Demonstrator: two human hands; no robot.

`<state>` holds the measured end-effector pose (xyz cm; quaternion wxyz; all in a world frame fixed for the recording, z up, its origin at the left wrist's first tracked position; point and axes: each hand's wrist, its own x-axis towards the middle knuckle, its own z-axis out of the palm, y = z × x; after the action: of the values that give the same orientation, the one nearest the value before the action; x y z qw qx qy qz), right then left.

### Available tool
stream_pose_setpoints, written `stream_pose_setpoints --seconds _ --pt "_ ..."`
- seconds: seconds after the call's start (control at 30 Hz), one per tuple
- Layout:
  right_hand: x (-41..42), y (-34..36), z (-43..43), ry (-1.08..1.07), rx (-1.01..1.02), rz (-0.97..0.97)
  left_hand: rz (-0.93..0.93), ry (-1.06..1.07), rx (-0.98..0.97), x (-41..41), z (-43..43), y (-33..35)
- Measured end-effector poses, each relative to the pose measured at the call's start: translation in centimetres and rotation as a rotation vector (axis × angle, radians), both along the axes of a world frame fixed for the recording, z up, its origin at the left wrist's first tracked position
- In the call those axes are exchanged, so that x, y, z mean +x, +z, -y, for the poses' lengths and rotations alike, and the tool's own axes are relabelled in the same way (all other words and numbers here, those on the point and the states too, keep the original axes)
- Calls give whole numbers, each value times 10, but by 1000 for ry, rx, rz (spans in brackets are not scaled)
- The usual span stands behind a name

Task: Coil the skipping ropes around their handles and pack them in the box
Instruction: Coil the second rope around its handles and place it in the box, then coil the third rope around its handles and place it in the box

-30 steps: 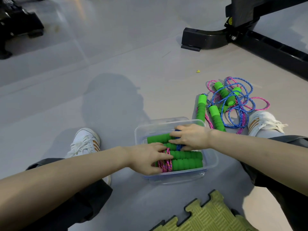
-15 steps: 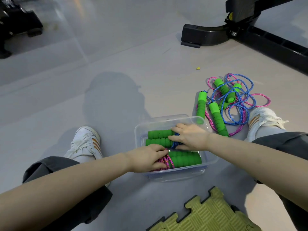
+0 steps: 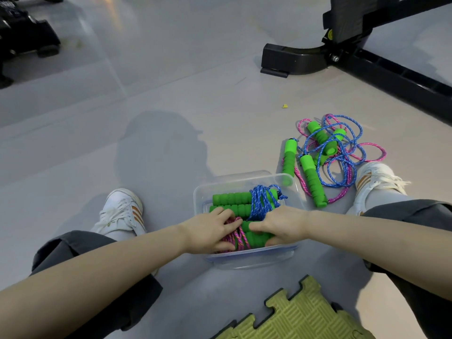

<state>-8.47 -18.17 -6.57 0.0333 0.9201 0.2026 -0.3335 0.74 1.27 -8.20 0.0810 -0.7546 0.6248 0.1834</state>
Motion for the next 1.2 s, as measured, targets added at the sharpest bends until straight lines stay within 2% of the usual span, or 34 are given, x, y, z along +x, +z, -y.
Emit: stream_pose_setpoints --seconds 0.23,0.33,0.43,0.5,0.6,0.7,0.73,0.8,0.87,0.93,1.1,1.2 --pt "0 1 8 -235 181 -189 100 15 67 -12 8 -3" --pt "-6 7 14 -232 152 -222 84 60 68 -15 9 -1" --pt "-7 13 13 -149 154 30 56 45 -22 -5 10 5" --pt "-1 22 14 -209 238 202 60 -12 -162 3 15 16" --pt "14 34 31 -424 370 476 93 -49 -293 14 39 36" --pt "36 38 64 -786 445 703 152 21 -427 25 80 51" --pt "41 36 77 -917 428 697 140 84 -483 27 94 55" --pt "45 31 100 -1087 302 562 135 235 -468 30 125 60" --pt "40 26 116 -1124 144 414 116 368 -392 29 159 62" --pt "33 20 128 -1145 64 346 75 456 -342 27 194 60" --pt "34 -22 140 -1261 89 255 -112 697 -178 31 256 23" --pt "37 -35 144 -1343 82 261 -185 761 -64 33 270 -5"
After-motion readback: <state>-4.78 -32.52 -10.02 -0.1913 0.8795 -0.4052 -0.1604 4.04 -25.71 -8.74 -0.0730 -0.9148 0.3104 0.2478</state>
